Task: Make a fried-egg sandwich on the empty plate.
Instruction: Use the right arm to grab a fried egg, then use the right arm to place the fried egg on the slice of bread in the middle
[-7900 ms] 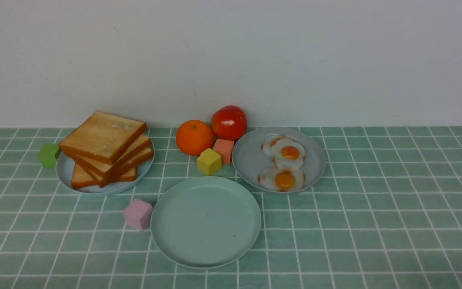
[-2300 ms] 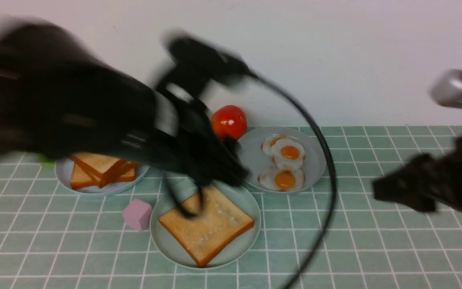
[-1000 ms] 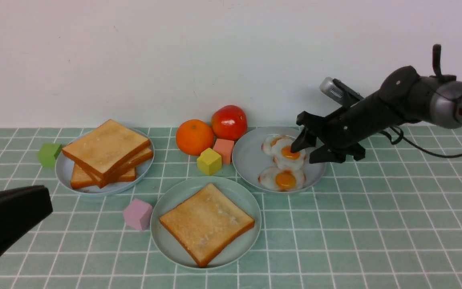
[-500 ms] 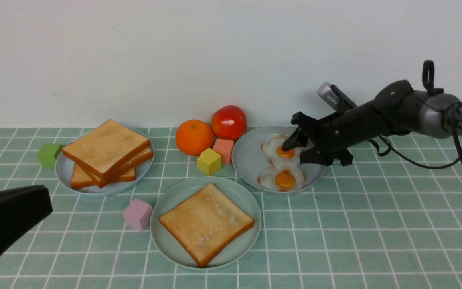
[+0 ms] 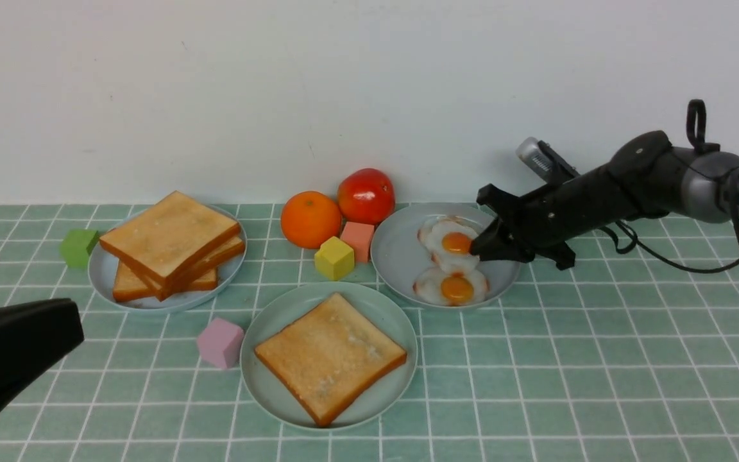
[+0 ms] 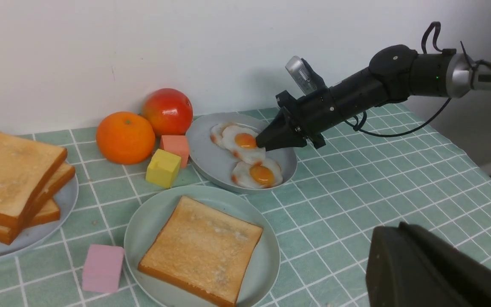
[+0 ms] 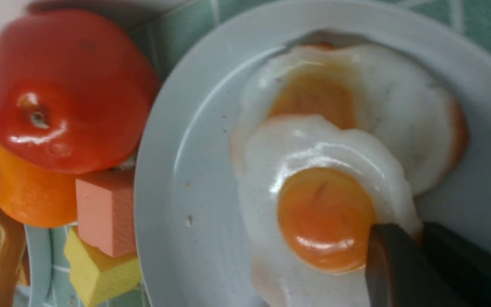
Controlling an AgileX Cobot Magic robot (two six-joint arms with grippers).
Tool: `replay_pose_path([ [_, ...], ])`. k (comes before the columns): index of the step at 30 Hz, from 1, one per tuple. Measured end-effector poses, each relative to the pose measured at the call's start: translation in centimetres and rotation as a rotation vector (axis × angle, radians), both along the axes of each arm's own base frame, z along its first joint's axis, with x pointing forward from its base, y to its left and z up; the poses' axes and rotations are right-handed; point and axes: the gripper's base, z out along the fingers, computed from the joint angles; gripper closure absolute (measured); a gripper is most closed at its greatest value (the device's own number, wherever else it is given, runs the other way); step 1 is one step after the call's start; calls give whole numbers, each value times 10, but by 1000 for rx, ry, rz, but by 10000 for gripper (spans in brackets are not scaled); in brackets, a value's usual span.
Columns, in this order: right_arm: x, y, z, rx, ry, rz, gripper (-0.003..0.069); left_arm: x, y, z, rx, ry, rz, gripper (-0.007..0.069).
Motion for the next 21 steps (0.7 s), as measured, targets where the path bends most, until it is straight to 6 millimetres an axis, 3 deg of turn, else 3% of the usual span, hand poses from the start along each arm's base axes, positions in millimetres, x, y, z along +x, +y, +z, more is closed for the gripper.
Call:
replay_pose_path([
  [8, -3, -10, 2, 20, 21, 38, 596, 0, 0, 0, 2, 1, 1, 638],
  [13, -6, -9, 34, 16, -56, 79, 596, 0, 1, -1, 19, -5, 7, 638],
  [17, -14, -8, 79, 20, -154, 110, 596, 2, 3, -3, 72, -16, 28, 636],
  [21, -35, 1, 121, 28, -204, 232, 596, 3, 8, -6, 154, -15, 65, 634],
])
